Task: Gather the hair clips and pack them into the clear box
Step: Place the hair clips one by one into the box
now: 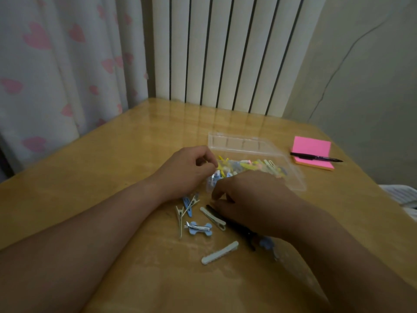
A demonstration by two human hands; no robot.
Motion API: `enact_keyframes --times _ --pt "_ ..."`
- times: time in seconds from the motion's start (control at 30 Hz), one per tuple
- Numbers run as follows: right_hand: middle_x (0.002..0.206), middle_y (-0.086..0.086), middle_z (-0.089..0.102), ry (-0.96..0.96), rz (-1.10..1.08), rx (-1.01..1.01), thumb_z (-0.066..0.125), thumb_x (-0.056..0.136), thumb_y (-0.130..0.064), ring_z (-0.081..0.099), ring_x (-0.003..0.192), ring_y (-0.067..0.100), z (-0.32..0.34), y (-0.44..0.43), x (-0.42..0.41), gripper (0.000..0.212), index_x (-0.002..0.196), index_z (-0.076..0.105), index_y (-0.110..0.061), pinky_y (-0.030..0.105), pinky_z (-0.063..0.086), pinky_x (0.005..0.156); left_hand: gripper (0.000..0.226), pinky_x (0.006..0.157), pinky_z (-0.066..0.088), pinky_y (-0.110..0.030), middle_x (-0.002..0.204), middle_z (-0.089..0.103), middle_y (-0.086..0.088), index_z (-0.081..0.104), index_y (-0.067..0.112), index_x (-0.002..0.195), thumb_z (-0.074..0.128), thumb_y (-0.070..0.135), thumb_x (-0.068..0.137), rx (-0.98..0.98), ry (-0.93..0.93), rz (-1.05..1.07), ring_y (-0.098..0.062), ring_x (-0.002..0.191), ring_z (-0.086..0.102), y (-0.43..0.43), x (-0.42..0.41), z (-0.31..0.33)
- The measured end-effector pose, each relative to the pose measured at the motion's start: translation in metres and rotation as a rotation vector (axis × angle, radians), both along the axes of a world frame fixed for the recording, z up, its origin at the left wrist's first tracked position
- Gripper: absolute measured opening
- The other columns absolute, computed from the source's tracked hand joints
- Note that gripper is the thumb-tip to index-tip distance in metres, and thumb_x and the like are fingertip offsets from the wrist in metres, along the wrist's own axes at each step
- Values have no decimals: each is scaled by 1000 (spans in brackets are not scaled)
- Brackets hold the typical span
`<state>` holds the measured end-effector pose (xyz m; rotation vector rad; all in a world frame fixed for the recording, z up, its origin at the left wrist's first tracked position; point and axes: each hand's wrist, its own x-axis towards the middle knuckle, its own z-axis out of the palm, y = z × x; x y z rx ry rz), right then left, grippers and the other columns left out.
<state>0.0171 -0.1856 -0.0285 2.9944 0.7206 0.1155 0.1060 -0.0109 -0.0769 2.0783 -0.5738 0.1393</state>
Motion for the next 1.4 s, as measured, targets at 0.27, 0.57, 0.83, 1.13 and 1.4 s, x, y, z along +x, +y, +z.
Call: enact_keyframes --times 0.27,0.57,0.83,1.13,1.4 --pt "82 -15 70 -78 -179 579 66 99 -31 65 73 -3 10 -42 15 9 100 75 -30 18 50 63 11 58 44 -19 77 66 6 74 26 95 64 23 95 8 13 1 0 61 52 0 -1 0" --pt "79 -11 70 -99 -504 435 75 94 -28 64 73 8 14 -118 32 11 83 75 -29 26 45 60 11 55 40 -12 79 65 4 74 25 96 64 23 96 15 11 -3 0 60 51 0 -2 1" --pt "88 -12 71 -80 -575 110 68 93 -37 66 80 16 5 -117 39 13 82 74 -39 35 59 71 10 59 41 -16 79 64 6 74 26 96 64 23 96 20 9 3 0 63 51 0 -1 0" --pt "81 -8 69 -176 -587 207 67 97 -34 62 72 14 8 -116 37 17 96 83 -28 27 47 62 11 56 40 -12 77 64 8 74 26 95 64 21 96 13 7 2 1 62 52 0 -1 1" --pt "87 -15 70 -126 -349 381 68 98 -38 65 75 3 16 -90 26 12 98 79 -33 31 56 68 11 58 42 -13 81 67 6 74 26 96 65 22 97 22 8 -1 1 64 53 0 0 0"
